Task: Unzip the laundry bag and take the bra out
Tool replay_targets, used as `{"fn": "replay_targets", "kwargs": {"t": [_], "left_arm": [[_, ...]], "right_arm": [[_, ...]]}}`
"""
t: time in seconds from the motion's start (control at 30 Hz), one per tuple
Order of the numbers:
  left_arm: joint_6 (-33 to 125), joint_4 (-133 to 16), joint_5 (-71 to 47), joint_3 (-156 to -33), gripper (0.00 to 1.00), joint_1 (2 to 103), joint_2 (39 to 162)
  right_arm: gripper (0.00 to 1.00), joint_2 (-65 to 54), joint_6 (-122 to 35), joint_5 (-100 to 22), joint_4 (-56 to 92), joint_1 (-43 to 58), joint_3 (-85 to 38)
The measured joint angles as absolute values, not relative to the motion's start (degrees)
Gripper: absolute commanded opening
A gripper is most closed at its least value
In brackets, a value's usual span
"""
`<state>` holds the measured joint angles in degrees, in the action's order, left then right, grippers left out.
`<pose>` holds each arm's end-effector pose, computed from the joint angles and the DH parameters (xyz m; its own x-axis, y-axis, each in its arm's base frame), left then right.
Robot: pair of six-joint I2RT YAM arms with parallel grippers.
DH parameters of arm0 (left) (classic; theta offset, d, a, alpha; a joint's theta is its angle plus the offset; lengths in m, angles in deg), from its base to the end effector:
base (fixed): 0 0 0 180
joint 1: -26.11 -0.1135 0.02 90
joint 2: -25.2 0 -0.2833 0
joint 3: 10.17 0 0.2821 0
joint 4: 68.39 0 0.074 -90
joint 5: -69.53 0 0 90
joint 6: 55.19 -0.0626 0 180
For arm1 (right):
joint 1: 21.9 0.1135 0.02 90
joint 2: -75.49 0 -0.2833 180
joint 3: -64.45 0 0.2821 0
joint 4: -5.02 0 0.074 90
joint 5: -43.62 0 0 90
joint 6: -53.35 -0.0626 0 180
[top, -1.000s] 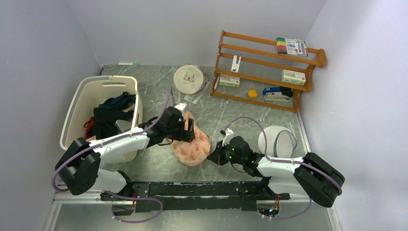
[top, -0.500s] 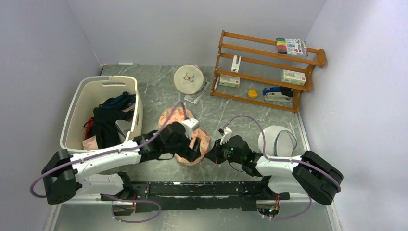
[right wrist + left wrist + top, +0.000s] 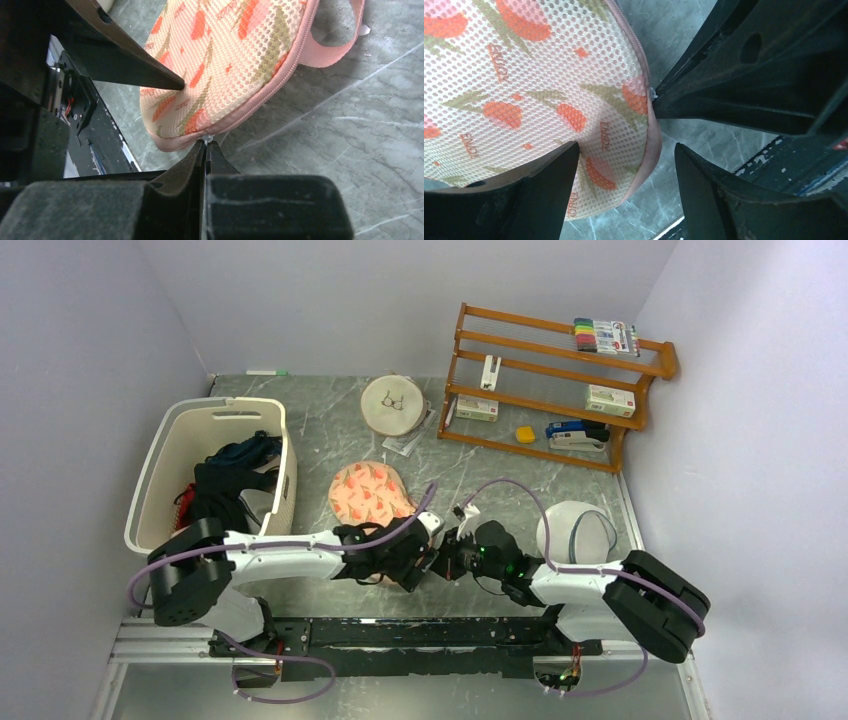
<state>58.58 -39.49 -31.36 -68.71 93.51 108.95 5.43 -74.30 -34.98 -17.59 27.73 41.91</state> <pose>0.1354 -0.2944 0.1652 -0.6332 0.4912 -0.5982 0.6652 0.7404 -0.0962 0.1439 0.1883 0.1147 -0.7431 0.0503 -0.6672 -0.5166 0.5906 0.6199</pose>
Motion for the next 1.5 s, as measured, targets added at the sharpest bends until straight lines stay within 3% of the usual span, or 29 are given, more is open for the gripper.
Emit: {"fn": "replay_targets", "kwargs": {"t": [0.3, 0.6, 0.97, 1.27, 1.5], "left_arm": [[57.97, -39.58, -36.76, -69.87, 0.33, 94.36, 111.35], [58.16, -41.06, -40.65, -65.21, 0.08, 94.58, 104.40], [58.95, -41.76, -42.60, -57.80, 0.07, 94.58, 93.99], [58.19, -44.49, -42.53, -54.46, 0.07, 94.58, 91.22], [58.47, -47.62, -42.77, -51.24, 0.07, 94.51, 89.08]], "right_arm": [[0.00, 8.22, -72.18, -36.80, -12.28, 27.73, 41.23], [0.00, 6.23, -63.22, -44.82, 3.13, 28.14, 29.32], [0.00, -4.74, -48.44, -48.38, 8.46, 28.18, 19.44], [0.00, -12.56, -28.18, -47.07, -1.13, 27.24, 17.89], [0.00, -23.25, -16.42, -40.91, 0.79, 24.27, 6.04]]}}
